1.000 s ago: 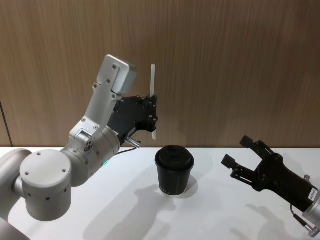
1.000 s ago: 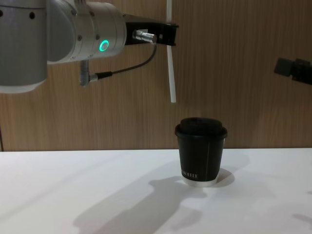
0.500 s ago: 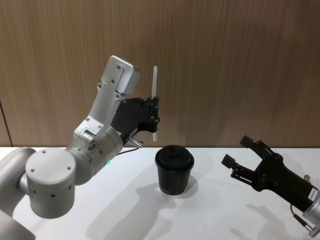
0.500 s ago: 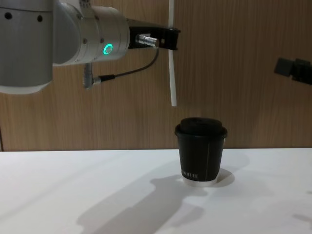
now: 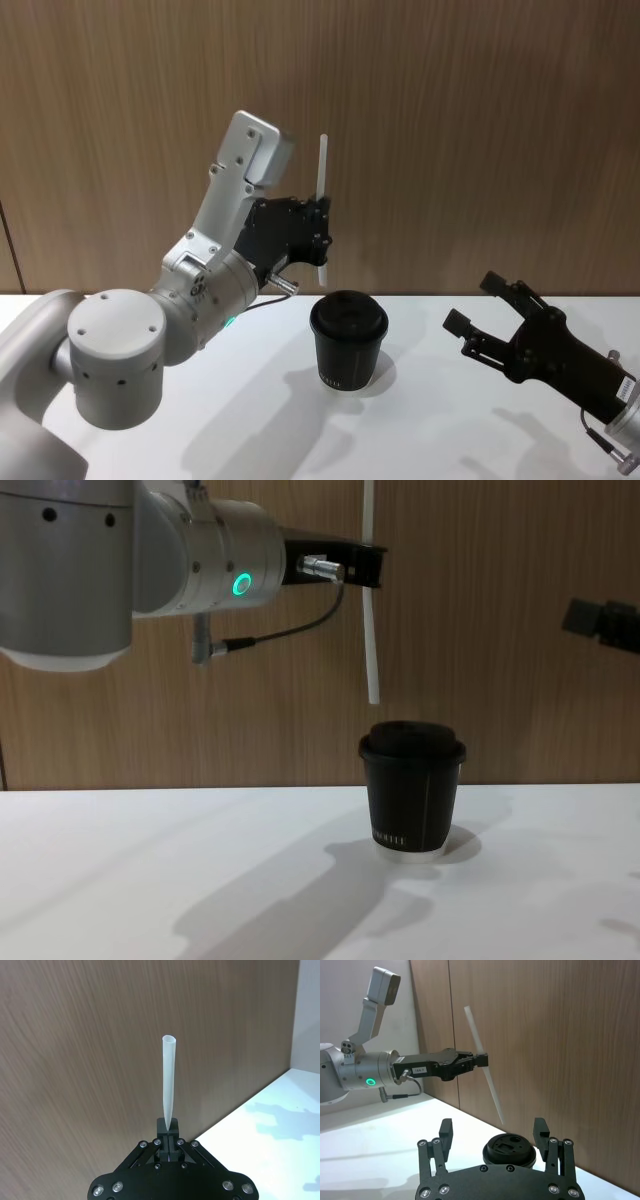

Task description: Pick up the straw with one hand, pass it to the other hand, and insert it into the cup.

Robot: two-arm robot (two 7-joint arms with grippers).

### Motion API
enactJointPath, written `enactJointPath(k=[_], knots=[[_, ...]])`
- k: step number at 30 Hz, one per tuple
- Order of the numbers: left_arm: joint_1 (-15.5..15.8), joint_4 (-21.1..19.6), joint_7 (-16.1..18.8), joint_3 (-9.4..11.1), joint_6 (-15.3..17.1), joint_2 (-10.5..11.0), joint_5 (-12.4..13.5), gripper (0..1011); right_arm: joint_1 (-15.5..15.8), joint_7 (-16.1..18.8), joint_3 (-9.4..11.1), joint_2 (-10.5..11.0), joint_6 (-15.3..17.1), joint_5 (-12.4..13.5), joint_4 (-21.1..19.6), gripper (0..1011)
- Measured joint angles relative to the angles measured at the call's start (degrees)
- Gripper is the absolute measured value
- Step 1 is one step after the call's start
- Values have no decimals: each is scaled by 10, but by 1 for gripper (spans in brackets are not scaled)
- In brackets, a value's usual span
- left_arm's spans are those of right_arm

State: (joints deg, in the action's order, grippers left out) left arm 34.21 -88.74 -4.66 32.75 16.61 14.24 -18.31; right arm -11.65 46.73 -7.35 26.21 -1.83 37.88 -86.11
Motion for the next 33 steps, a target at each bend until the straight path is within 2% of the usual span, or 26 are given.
enactJointPath(k=[33], knots=[[15,54,-20,1,-1,-38,6,6,0,0,0,0,0,0,0,1001]])
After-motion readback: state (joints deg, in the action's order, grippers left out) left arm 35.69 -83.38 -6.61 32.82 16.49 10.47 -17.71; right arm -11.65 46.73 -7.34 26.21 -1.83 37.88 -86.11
